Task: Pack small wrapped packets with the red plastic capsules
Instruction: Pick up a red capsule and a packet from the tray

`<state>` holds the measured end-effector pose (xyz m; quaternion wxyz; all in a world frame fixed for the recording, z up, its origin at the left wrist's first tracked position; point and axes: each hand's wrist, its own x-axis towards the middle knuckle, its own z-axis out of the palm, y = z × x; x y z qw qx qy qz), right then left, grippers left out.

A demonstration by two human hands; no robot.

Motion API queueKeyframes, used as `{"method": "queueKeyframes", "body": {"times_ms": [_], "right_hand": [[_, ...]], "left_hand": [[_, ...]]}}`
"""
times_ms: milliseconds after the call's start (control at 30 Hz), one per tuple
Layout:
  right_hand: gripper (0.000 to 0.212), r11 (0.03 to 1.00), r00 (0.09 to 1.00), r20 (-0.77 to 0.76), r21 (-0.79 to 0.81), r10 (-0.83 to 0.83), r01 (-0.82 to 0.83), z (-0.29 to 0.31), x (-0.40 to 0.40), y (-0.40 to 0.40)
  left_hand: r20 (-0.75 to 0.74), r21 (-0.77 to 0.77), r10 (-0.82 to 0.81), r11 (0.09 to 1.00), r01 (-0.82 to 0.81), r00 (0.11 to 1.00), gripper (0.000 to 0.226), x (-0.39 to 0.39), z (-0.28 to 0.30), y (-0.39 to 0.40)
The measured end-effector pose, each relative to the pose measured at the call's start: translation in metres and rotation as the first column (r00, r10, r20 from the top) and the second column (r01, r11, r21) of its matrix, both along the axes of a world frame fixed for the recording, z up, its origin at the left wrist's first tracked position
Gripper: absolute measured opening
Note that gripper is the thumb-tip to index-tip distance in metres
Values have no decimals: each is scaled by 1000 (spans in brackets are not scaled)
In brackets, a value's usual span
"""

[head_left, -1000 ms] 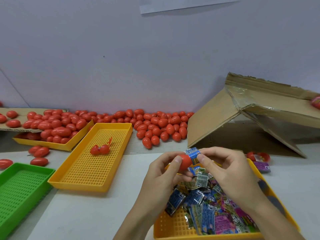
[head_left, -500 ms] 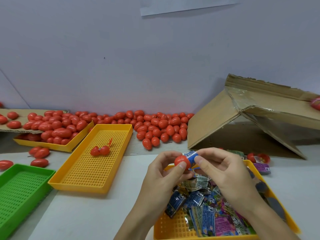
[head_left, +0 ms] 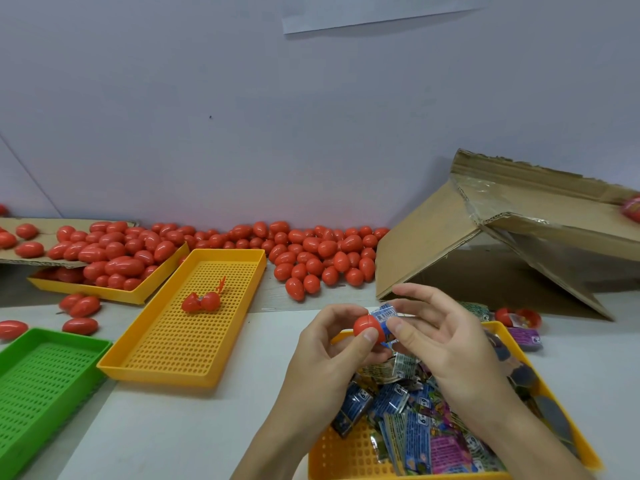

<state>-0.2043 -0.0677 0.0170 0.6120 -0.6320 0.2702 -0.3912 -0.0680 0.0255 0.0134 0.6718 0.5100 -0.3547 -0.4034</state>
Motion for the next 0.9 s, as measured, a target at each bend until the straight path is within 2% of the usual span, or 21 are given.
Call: {"method": "queueKeyframes", "body": {"times_ms": [233,633,900], "right_hand": [[41,998,999,-2,45,54,-53,-2,-2,-3],[38,999,999,-7,16,42,-42,-2,-2,-4],[40,997,997,-3,26,73,-73,-1,-4,-6]], "left_hand": [[48,-1,-4,1000,4,999,31,0,3,1],[146,27,-3,1000,-1,989,20,-1,5,3],[173,31,7,999,-13,985,22,-1,6,4]]}}
